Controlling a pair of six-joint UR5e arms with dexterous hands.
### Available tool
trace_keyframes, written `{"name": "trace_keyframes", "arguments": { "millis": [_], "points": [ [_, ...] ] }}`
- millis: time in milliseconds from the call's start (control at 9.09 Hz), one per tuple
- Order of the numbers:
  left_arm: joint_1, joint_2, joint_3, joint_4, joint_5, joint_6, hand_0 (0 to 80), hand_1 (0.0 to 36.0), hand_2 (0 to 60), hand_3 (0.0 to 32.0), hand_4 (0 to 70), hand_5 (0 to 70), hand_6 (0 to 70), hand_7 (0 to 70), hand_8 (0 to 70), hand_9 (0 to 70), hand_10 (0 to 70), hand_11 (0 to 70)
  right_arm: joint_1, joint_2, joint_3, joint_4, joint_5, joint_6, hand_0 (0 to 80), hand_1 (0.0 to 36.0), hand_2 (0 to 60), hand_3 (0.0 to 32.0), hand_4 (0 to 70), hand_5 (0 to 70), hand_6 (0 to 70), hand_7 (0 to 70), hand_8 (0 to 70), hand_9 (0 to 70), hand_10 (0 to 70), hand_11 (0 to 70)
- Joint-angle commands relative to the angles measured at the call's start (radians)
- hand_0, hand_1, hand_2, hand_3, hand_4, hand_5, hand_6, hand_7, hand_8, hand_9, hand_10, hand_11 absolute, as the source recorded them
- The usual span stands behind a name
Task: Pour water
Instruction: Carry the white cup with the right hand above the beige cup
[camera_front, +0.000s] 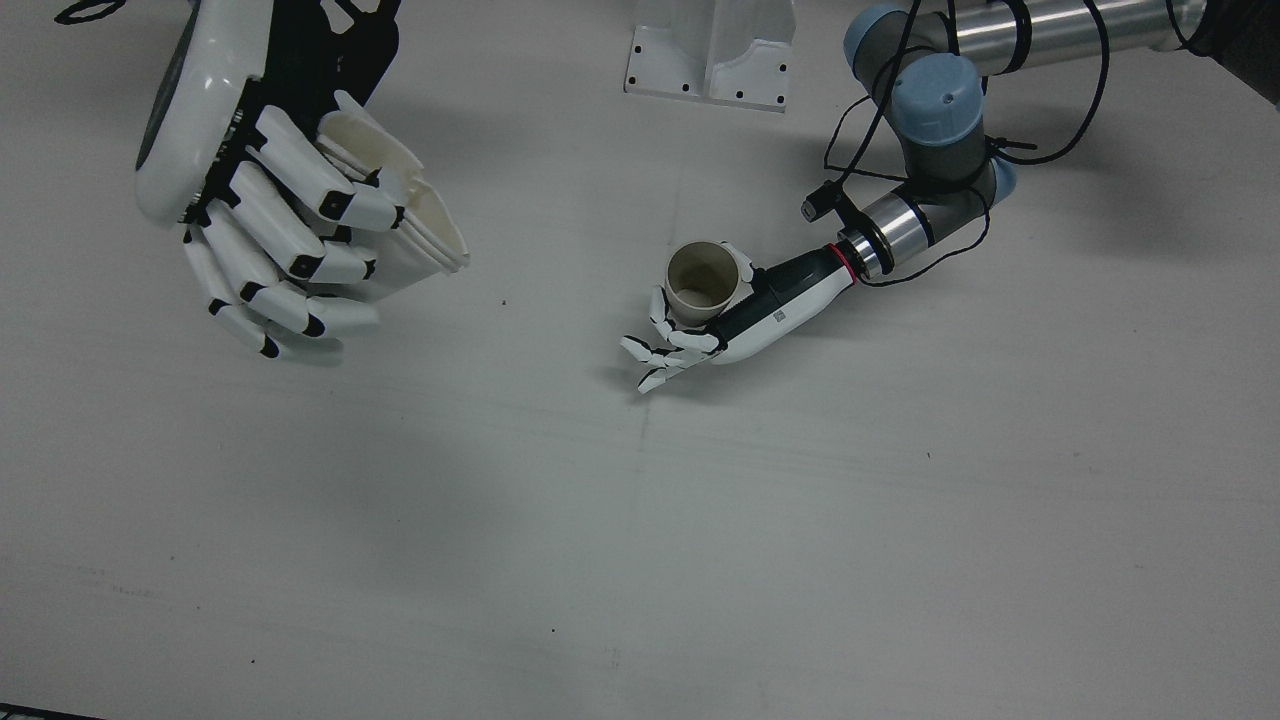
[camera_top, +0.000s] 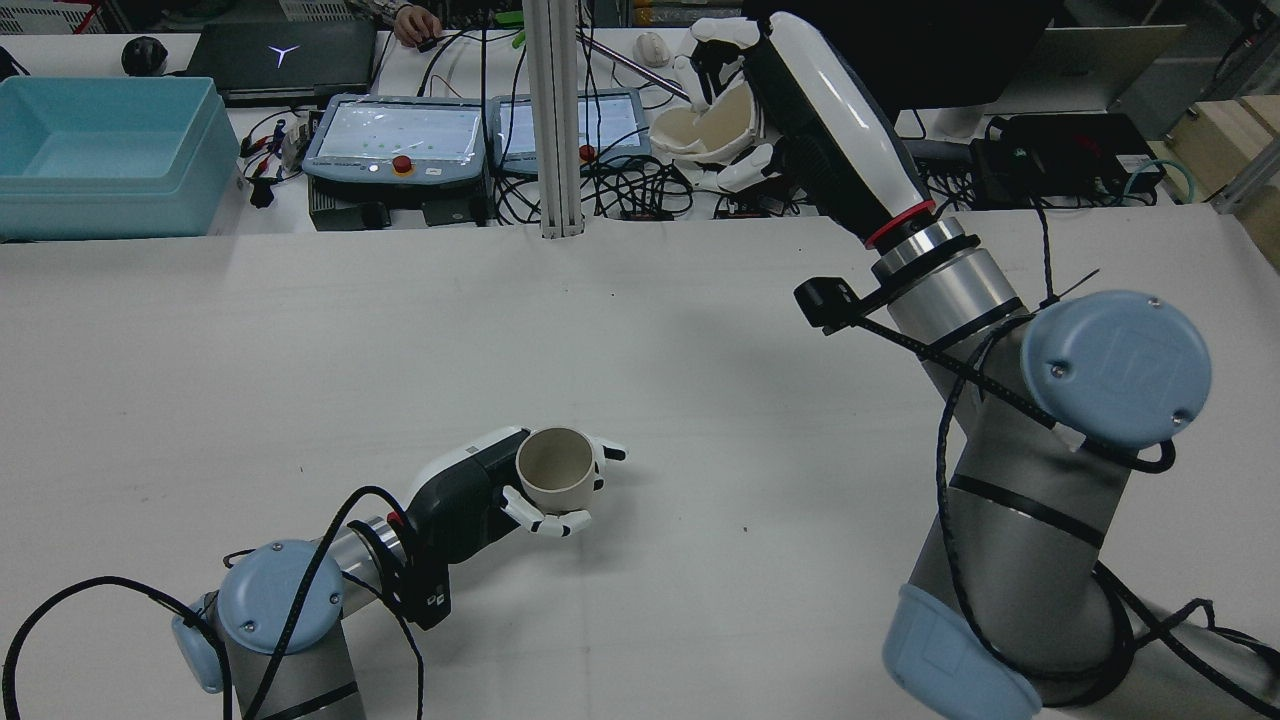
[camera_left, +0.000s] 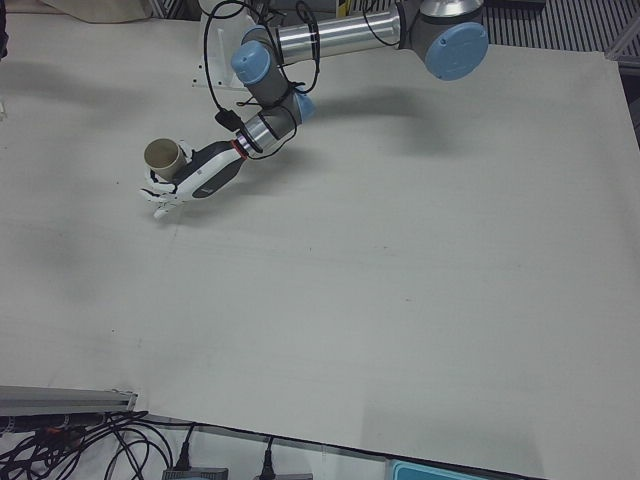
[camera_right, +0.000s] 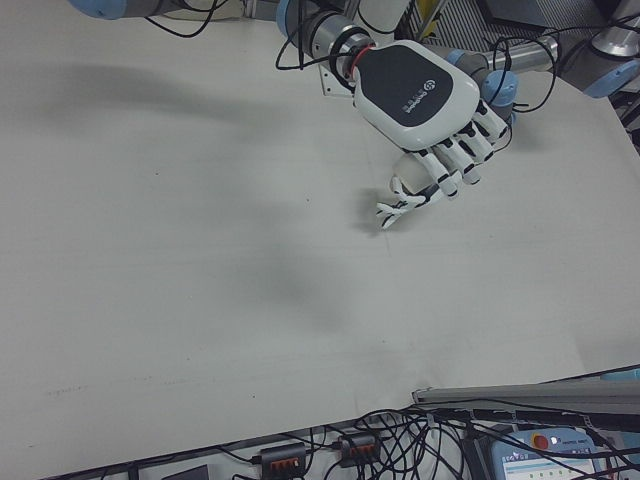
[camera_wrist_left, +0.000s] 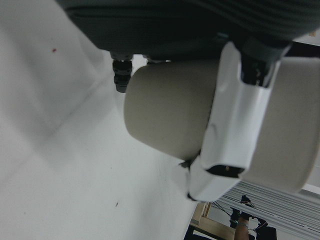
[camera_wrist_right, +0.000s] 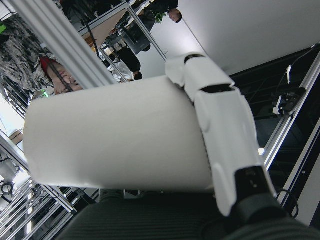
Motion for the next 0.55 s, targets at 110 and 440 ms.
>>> {"name": "trace_keyframes", "arguments": {
  "millis": [110,440],
  "points": [
    [-0.070,-0.013,-0.002,0.023,-0.032,-0.054,80.0,36.0,60.0,0.0,70.0,70.0,17.6,28.8,4.0,4.3,6.9,13.3,-0.137,-0.005,0.029,-0.001,0.005,-0.118,80.0,36.0,60.0,0.0,32.5,70.0,47.7,68.4,31.8,44.0,23.1,37.9],
    [-0.091,-0.056,-0.019,0.062,-0.032,-0.066,80.0,36.0,60.0,0.0,70.0,70.0,17.5,29.1,4.1,4.4,6.9,13.4,-0.143,-0.024,-0.013,0.005,0.043,-0.139,80.0,36.0,60.0,0.0,31.0,70.0,47.6,67.7,32.0,44.1,24.4,39.5]
  ]
}}
